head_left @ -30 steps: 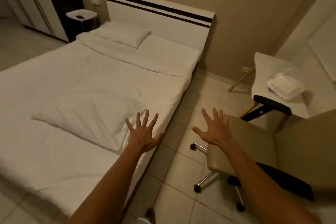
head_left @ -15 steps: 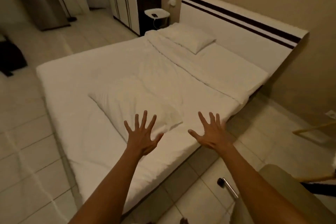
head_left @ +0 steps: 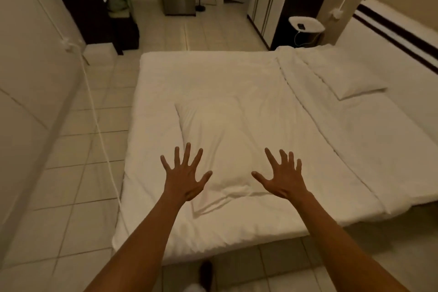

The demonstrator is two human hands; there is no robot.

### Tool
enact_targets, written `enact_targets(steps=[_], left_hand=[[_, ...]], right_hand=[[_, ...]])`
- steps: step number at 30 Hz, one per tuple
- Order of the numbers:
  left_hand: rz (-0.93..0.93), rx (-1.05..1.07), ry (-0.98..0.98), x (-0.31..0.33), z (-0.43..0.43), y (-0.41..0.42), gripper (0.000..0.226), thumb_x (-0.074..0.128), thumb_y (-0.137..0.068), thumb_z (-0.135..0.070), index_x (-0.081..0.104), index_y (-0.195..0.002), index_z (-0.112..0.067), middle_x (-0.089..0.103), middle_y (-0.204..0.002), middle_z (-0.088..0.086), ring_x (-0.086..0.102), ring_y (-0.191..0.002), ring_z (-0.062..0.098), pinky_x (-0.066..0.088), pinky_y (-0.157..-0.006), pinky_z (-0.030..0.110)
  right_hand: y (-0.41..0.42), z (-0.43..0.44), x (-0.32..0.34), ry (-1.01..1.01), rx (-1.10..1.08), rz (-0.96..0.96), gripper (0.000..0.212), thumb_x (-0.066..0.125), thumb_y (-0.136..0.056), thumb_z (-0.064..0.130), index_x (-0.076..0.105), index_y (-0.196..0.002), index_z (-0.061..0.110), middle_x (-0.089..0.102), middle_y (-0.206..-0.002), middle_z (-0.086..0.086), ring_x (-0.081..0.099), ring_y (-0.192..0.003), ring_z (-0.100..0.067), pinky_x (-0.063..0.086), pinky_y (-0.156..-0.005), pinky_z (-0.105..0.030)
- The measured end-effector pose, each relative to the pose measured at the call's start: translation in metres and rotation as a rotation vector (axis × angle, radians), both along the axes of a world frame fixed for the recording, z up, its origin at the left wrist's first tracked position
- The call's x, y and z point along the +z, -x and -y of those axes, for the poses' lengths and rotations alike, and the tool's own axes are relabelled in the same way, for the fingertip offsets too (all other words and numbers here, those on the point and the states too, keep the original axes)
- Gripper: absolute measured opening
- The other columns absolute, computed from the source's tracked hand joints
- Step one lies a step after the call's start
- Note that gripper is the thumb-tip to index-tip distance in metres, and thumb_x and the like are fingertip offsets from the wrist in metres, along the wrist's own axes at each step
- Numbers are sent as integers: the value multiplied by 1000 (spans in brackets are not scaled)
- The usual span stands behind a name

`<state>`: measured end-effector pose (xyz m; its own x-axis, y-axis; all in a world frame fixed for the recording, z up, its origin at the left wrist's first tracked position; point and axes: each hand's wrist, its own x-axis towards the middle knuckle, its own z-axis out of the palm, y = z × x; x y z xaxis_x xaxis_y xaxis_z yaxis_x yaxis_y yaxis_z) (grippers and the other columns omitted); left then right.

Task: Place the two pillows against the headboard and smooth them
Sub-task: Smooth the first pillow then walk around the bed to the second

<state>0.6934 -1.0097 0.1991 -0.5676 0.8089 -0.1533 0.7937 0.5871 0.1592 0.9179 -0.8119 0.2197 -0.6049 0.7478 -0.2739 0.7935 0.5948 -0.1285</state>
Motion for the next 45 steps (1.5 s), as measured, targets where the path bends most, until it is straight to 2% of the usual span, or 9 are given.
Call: enact_targets(steps=[7,16,22,28,33,37,41,43,45], left_hand=[[65,63,-9,-39,-53,38,82,7,-83,-80,-12,-153,-41,-21,-163,1,-9,-151,36,-3,-113,70],[77,206,11,-57,-128,82,84,18,-85,-82,-12,-153,-42,-23,-162,0,-12,-151,35,-4,-113,71],[89,218,12,-95,-189,106,103,27,-72,-94,-16,-151,-44,-26,-162,-1,-12,-150,35,-6,-113,70],[128,132,46,-121,-257,171,123,34,-55,-103,-22,-148,-45,-29,-161,-3,-15,-150,34,-5,-112,72],[169,-13,122,-187,-308,227,146,45,-34,-105,-26,-147,-45,-30,-160,-3,-22,-148,33,-9,-111,73],[210,-119,197,-290,-339,265,156,50,-26,-104,-24,-148,-42,-32,-159,0,-29,-145,39,-9,-105,79],[124,-154,173,-385,-357,288,150,36,-34,-108,-6,-156,-31,-17,-164,11,-19,-147,42,-1,-104,81],[82,-176,162,-400,-363,301,147,30,-38,-108,-1,-157,-27,-13,-164,15,-15,-147,45,-1,-104,81],[97,-177,155,-402,-368,310,150,34,-36,-108,-2,-157,-27,-14,-163,16,-16,-147,47,-2,-103,82]], right_hand=[[57,-60,-38,26,99,35,97,27,-80,88,-5,-157,39,4,-165,-17,-4,-151,-39,-3,-120,-59],[147,-166,-58,50,313,37,104,32,-73,93,-6,-156,43,2,-166,-16,-5,-151,-40,-1,-120,-61],[202,-232,-112,123,439,59,116,38,-61,99,-8,-154,47,-3,-166,-15,-6,-151,-41,1,-119,-63],[257,-296,-147,189,491,49,136,57,-45,98,-15,-150,52,-15,-164,-17,-12,-149,-46,0,-118,-66],[318,-336,-210,232,562,93,146,66,-39,94,-21,-149,51,-28,-160,-18,-21,-146,-49,-3,-115,-70],[362,-358,-307,265,662,115,151,64,-35,97,-23,-149,49,-36,-157,-18,-30,-141,-50,-5,-109,-78],[381,-368,-401,209,639,70,151,58,-35,101,-12,-155,41,-29,-160,-19,-33,-143,-43,-6,-108,-77],[392,-373,-419,196,647,44,147,53,-38,103,-9,-156,41,-26,-161,-20,-31,-144,-42,-9,-108,-76],[401,-378,-417,199,651,44,146,52,-40,103,-7,-156,39,-24,-161,-21,-28,-145,-44,-9,-108,-77]])
